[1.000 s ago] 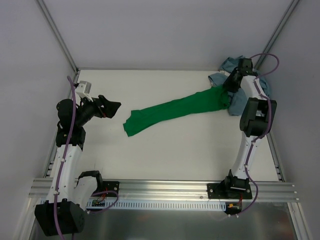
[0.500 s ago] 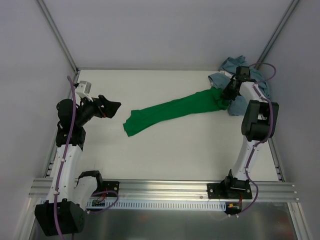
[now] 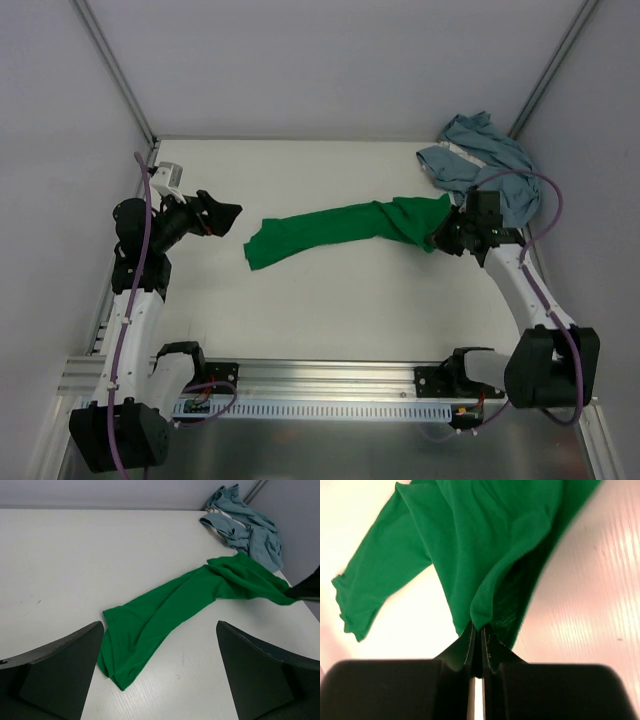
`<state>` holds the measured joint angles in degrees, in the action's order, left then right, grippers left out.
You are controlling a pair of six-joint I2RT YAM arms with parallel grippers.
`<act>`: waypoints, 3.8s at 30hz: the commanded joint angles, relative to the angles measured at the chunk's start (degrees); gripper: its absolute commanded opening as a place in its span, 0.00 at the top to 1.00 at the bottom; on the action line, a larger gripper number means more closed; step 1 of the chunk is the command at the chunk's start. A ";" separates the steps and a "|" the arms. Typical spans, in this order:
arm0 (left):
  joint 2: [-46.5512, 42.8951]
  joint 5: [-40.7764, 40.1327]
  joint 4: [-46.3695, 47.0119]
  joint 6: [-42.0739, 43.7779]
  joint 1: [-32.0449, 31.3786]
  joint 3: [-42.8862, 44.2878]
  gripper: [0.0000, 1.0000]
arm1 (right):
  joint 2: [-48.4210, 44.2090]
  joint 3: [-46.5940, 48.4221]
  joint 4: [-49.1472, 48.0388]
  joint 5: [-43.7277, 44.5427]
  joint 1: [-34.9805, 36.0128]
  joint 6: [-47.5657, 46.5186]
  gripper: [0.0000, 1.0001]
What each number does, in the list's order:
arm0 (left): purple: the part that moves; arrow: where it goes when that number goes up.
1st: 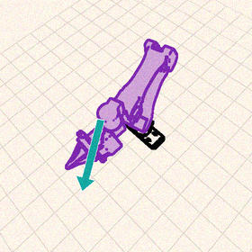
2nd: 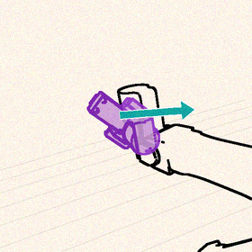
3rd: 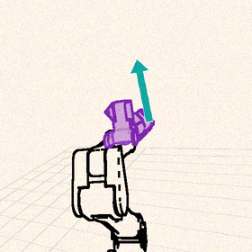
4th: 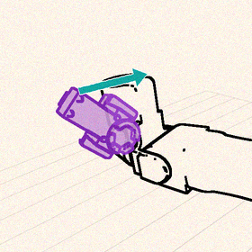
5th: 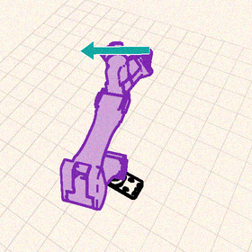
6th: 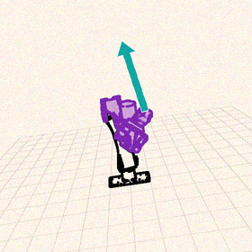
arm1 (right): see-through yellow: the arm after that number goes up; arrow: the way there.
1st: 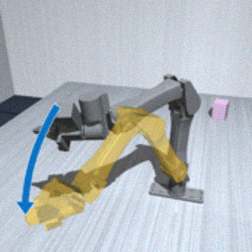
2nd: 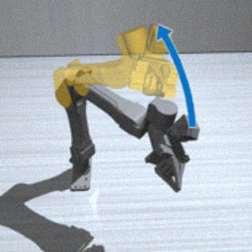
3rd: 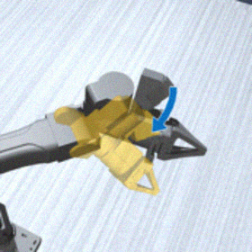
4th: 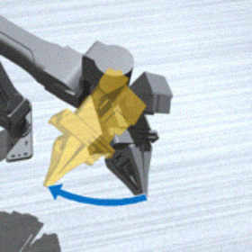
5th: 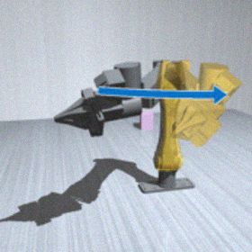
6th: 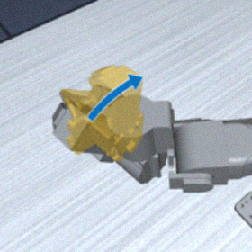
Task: Fold and stack the t-shirts
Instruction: Move the tshirt to the center of the board, then flatten out the tshirt
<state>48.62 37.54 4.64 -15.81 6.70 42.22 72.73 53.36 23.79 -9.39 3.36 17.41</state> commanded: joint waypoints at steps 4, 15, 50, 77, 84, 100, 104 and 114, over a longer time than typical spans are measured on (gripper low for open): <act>-1.34 -0.09 -0.33 -0.09 -0.98 1.11 0.01 | -16.79 -14.84 6.25 -0.63 -0.10 2.80 0.99; -8.36 1.49 -8.16 -6.95 -6.08 1.39 0.01 | -33.62 -23.05 12.42 2.79 -0.10 3.51 0.01; -17.42 1.13 -16.77 -2.29 -6.17 -5.48 0.01 | -2.77 -12.06 0.30 18.44 -1.07 -2.03 0.32; -4.53 -10.88 -12.55 -7.21 -6.17 -5.05 0.01 | 3.66 -9.16 -2.79 13.70 -2.12 -2.64 1.00; 17.37 -19.78 -10.47 -7.13 -12.40 2.25 0.01 | -3.55 -9.07 1.25 12.02 -2.13 -3.26 1.00; 53.49 -32.16 -20.26 11.94 -24.36 35.97 0.09 | -14.01 -8.01 7.58 10.00 -2.30 -4.31 0.99; 60.79 -35.59 -25.98 13.97 -25.77 42.67 0.11 | -15.51 -7.66 9.52 10.44 -2.39 -5.28 0.99; 65.02 -38.86 -32.59 14.15 -25.95 43.66 0.13 | -16.66 -7.75 10.31 10.00 -2.65 -5.72 1.00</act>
<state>113.58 -0.12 -24.40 -3.14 -18.79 83.85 57.32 43.18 33.56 0.99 1.19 12.36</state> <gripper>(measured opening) 0.869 0.035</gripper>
